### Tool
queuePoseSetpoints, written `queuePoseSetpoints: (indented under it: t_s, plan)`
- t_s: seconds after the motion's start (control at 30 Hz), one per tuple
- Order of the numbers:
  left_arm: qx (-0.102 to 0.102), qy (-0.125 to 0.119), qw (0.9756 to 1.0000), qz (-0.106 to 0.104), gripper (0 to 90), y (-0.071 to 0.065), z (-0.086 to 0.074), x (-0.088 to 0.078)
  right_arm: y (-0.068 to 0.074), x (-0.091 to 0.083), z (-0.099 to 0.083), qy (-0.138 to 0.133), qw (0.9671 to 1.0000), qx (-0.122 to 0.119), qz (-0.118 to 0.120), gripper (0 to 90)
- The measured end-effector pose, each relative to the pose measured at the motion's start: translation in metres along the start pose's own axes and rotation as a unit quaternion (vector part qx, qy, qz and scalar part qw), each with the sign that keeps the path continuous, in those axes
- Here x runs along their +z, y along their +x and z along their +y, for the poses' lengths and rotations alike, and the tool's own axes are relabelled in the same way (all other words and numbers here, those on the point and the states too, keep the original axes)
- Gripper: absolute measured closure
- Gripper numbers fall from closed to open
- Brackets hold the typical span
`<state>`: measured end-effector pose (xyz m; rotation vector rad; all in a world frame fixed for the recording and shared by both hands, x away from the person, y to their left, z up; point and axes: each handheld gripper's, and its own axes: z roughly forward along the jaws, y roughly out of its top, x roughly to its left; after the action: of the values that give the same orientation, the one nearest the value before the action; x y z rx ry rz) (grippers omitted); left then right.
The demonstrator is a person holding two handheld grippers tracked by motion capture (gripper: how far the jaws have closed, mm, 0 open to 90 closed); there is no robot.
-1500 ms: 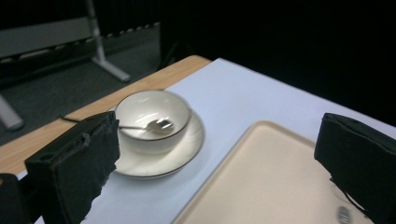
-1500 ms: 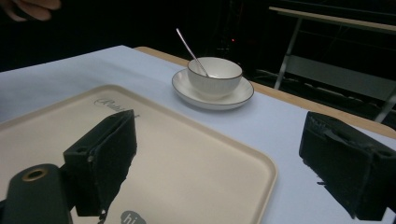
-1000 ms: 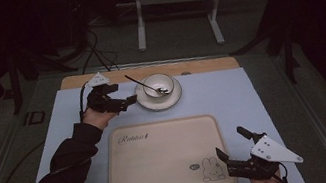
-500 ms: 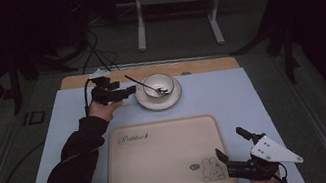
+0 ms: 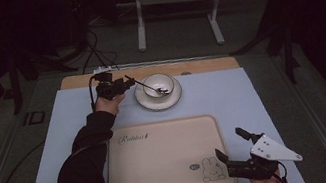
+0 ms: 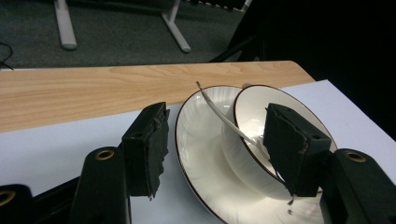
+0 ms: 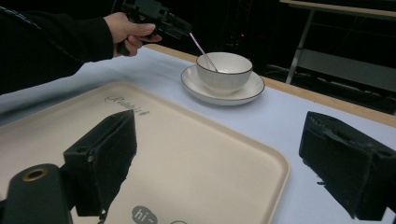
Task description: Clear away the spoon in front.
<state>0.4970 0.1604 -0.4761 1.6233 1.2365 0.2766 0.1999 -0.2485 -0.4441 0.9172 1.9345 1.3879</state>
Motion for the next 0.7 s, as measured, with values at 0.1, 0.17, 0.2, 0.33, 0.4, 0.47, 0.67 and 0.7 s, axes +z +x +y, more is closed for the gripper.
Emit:
queuePoseSetpoints:
  t_s: [0.1, 0.17, 0.2, 0.33, 0.4, 0.47, 0.67, 0.7]
  plan:
    - [-0.009, -0.004, 0.9999, -0.004, 45.2, 0.001, 0.000, 0.006, -0.001, 0.000, 0.000, 0.000, 1.0000, 0.001, 0.000, 11.2]
    - [-0.016, -0.009, 0.9998, -0.005, 47.8, 0.002, -0.001, 0.009, -0.001, 0.001, -0.001, 0.001, 1.0000, 0.002, 0.001, 11.2]
    - [-0.019, -0.009, 0.9997, -0.009, 51.0, 0.003, -0.001, 0.010, -0.001, 0.001, -0.001, 0.002, 1.0000, 0.004, 0.001, 11.2]
    - [-0.039, -0.015, 0.9990, -0.018, 57.7, 0.005, -0.002, 0.014, -0.002, 0.001, -0.001, 0.004, 1.0000, 0.004, 0.002, 11.3]
    - [-0.051, -0.025, 0.9981, -0.024, 62.0, 0.006, -0.002, 0.015, -0.002, 0.002, -0.002, 0.004, 1.0000, 0.005, 0.003, 11.3]
    - [-0.062, -0.031, 0.9972, -0.029, 66.0, 0.007, -0.002, 0.016, -0.002, 0.002, -0.002, 0.006, 1.0000, 0.007, 0.004, 11.2]
    - [-0.078, -0.050, 0.9952, -0.033, 80.2, 0.004, -0.005, 0.017, -0.002, 0.002, -0.002, 0.008, 0.9999, 0.006, 0.004, 11.3]
    - [-0.077, -0.054, 0.9951, -0.030, 82.1, 0.003, -0.006, 0.016, -0.002, 0.002, -0.002, 0.008, 0.9999, 0.006, 0.005, 11.3]
